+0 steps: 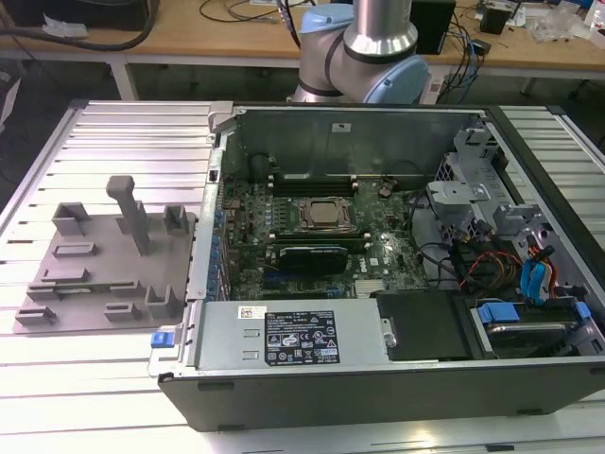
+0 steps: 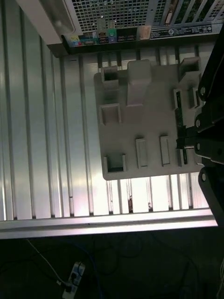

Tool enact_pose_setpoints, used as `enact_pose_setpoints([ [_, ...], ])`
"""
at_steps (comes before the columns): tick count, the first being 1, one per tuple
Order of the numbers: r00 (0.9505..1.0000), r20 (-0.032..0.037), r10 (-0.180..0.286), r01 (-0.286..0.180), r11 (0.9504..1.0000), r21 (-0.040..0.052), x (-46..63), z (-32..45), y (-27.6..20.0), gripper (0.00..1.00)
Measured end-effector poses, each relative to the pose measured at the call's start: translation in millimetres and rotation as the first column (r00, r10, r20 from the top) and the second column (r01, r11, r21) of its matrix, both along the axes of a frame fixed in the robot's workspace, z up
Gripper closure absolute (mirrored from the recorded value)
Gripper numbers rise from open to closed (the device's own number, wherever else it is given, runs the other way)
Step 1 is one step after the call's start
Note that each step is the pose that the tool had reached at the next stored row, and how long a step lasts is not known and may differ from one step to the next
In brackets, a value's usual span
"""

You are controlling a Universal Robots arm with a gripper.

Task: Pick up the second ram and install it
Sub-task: 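Reach for the second ram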

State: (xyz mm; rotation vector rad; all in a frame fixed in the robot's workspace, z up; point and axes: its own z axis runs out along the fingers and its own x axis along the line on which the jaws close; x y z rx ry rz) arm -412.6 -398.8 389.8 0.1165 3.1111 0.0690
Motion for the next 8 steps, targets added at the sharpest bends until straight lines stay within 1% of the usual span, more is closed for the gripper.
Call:
enact_pose_setpoints([
  [1, 1.0000, -0.0002, 0.000, 0.000, 1.0000, -0.0001, 0.7, -0.1, 0.0, 0.92],
  [2, 1.0000, -0.0002, 0.000, 0.000, 1.0000, -0.0001, 5.8, -0.7, 0.0, 0.92],
  [3, 1.0000, -0.0010, 0.000, 0.000, 1.0000, -0.0002, 14.6, -1.3, 0.0, 0.92],
  [5, 1.0000, -0.0062, 0.000, 0.000, 1.0000, -0.0002, 33.5, -3.1, -0.8, 0.92],
  [6, 1.0000, -0.0081, 0.001, -0.001, 1.0000, -0.0002, 36.7, -4.5, -4.6, 0.92],
  [7, 1.0000, -0.0094, 0.003, -0.003, 1.0000, -0.0001, 37.6, -6.6, -10.8, 0.92],
  [8, 0.9999, -0.0100, 0.004, -0.004, 1.0000, -0.0001, 38.3, -7.3, -11.8, 0.92],
])
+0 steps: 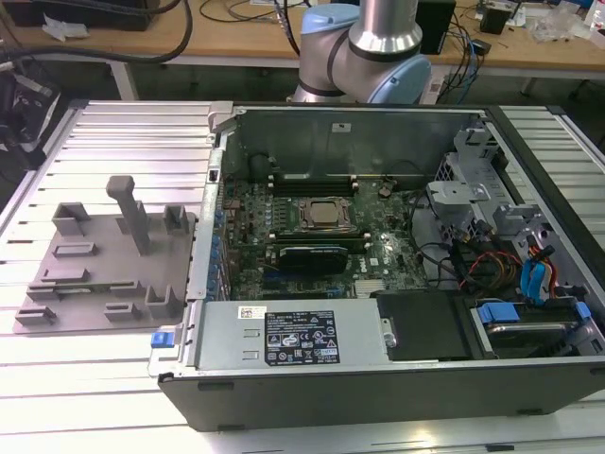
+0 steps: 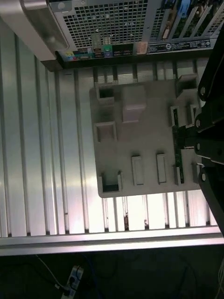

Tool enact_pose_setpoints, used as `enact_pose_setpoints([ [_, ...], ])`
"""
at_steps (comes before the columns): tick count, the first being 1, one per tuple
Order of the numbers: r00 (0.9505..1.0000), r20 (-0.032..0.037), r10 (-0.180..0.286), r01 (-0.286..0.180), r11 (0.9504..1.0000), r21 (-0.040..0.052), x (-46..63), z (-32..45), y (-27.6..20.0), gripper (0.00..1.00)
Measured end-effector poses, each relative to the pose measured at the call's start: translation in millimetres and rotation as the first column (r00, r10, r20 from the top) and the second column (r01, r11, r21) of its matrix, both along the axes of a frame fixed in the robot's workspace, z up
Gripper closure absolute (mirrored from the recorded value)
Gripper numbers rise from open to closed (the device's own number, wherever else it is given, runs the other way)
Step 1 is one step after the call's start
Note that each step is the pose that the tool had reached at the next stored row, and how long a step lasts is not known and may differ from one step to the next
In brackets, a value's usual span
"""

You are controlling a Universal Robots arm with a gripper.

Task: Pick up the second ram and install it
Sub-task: 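Reach for the second ram, then pick up the second ram and move it above second insertion slot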

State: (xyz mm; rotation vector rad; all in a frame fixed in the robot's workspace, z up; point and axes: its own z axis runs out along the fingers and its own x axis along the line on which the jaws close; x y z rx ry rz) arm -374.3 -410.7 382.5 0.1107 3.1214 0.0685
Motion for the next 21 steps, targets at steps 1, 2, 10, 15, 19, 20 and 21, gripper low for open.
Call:
enact_pose_setpoints([
  [1, 1.0000, -0.0001, 0.000, 0.000, 1.0000, 0.0000, 0.3, 0.0, 0.0, 0.92],
  [2, 1.0000, -0.0001, 0.000, 0.000, 1.0000, 0.0000, 0.3, 0.0, 0.0, 0.92],
  [10, 1.0000, 0.0000, 0.000, 0.000, 1.0000, 0.0000, 0.6, -0.1, 0.0, 0.92],
  [15, 1.0000, -0.0001, 0.000, 0.000, 1.0000, 0.0000, 0.7, 0.0, 0.0, 0.92],
  [19, 0.9990, 0.0000, 0.044, -0.044, 0.9990, 0.0000, 0.7, -0.1, 0.0, 0.92],
  [20, 0.9984, 0.0000, 0.057, -0.057, 0.9984, 0.0000, 0.7, -0.1, 0.0, 0.92],
  [21, 0.9967, 0.0000, 0.081, -0.081, 0.9967, 0.0001, 0.7, -0.1, 0.0, 0.92],
])
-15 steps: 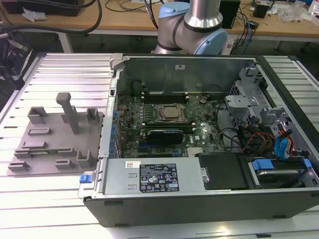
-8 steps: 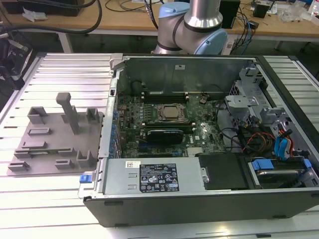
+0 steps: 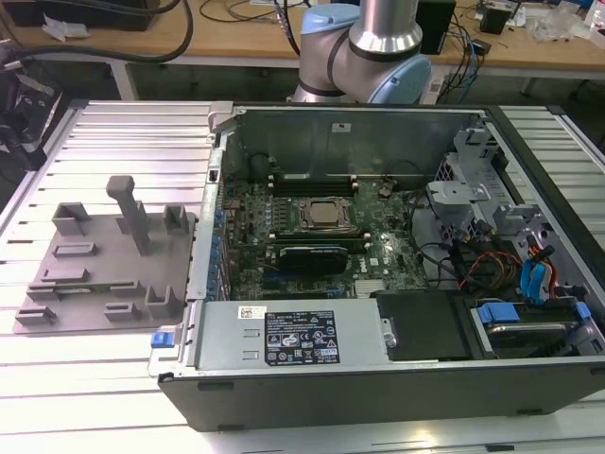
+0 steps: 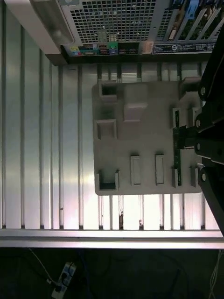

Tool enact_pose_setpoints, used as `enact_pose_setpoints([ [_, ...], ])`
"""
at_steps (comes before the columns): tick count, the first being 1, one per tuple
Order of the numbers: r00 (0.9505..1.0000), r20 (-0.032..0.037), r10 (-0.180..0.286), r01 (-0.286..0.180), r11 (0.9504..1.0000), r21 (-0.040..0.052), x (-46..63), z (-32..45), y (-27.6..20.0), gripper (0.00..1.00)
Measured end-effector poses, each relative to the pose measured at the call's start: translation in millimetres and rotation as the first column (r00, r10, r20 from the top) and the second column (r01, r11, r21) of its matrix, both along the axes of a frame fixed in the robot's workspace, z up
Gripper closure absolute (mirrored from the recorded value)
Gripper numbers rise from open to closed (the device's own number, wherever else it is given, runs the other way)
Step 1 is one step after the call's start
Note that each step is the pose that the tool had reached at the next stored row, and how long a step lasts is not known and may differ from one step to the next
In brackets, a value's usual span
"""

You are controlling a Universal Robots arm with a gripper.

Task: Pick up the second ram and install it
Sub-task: 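Pick up the second ram and move it above second insertion slot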

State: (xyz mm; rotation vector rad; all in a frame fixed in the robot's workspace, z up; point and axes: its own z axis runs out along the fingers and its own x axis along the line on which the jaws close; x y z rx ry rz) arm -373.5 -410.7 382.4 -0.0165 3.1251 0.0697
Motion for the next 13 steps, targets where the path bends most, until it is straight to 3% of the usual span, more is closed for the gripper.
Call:
enact_pose_setpoints([
  [2, 0.9978, 0.0000, 0.066, -0.066, 0.9978, 0.0000, 0.0, 0.0, 0.0, 0.92],
  [3, 0.9944, 0.0000, 0.106, -0.106, 0.9944, -0.0001, 0.0, 0.0, 0.0, 0.92],
  [4, 0.9852, 0.0000, 0.172, -0.172, 0.9852, 0.0000, 0.0, 0.0, 0.0, 0.92],
  [6, 0.9687, 0.0000, 0.248, -0.248, 0.9687, -0.0001, 0.0, 0.0, 0.0, 0.92],
  [10, 0.9404, 0.0000, 0.340, -0.340, 0.9404, -0.0001, 0.0, 0.0, 0.0, 0.92],
  [12, 0.9328, 0.0000, 0.360, -0.360, 0.9328, 0.0000, 0.0, 0.0, 0.0, 0.92],
  [13, 0.9266, 0.0000, 0.376, -0.376, 0.9266, -0.0001, 0.0, 0.0, 0.0, 0.92],
])
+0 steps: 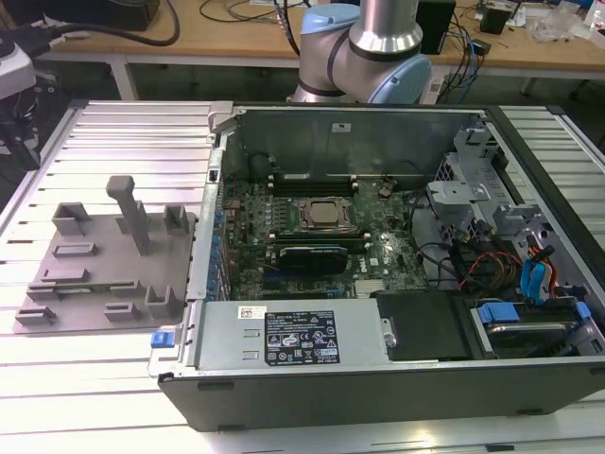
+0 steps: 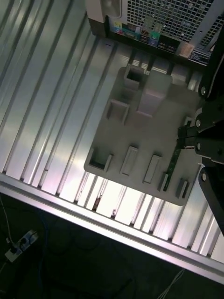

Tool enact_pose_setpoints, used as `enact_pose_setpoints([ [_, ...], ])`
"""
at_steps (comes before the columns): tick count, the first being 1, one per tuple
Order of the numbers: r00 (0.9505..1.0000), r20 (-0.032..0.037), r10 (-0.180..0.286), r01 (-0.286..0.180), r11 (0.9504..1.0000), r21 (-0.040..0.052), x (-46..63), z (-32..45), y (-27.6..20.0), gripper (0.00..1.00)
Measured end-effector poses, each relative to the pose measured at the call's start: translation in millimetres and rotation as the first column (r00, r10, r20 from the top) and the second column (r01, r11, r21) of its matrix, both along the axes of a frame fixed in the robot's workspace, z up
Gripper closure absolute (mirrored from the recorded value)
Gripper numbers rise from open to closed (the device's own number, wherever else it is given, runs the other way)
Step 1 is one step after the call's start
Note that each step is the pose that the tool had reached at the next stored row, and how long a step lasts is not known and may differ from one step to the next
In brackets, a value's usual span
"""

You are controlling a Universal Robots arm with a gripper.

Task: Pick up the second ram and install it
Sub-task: 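Pick up the second ram and move it above second insertion slot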

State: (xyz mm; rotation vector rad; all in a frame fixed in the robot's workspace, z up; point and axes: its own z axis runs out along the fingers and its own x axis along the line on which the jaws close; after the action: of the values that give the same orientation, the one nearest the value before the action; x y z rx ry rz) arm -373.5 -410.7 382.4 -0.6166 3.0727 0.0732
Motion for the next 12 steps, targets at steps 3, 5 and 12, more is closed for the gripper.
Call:
enact_pose_setpoints([
  [3, 0.9994, -0.0001, 0.036, -0.036, 0.9994, -0.0011, -0.1, 0.0, -0.1, 0.92],
  [5, 0.9979, -0.0002, 0.064, -0.064, 0.9979, -0.0019, -0.5, 0.1, 0.0, 0.92],
  [12, 0.9856, 0.0000, 0.169, -0.169, 0.9856, -0.0017, -0.6, 0.0, 0.0, 0.92],
])
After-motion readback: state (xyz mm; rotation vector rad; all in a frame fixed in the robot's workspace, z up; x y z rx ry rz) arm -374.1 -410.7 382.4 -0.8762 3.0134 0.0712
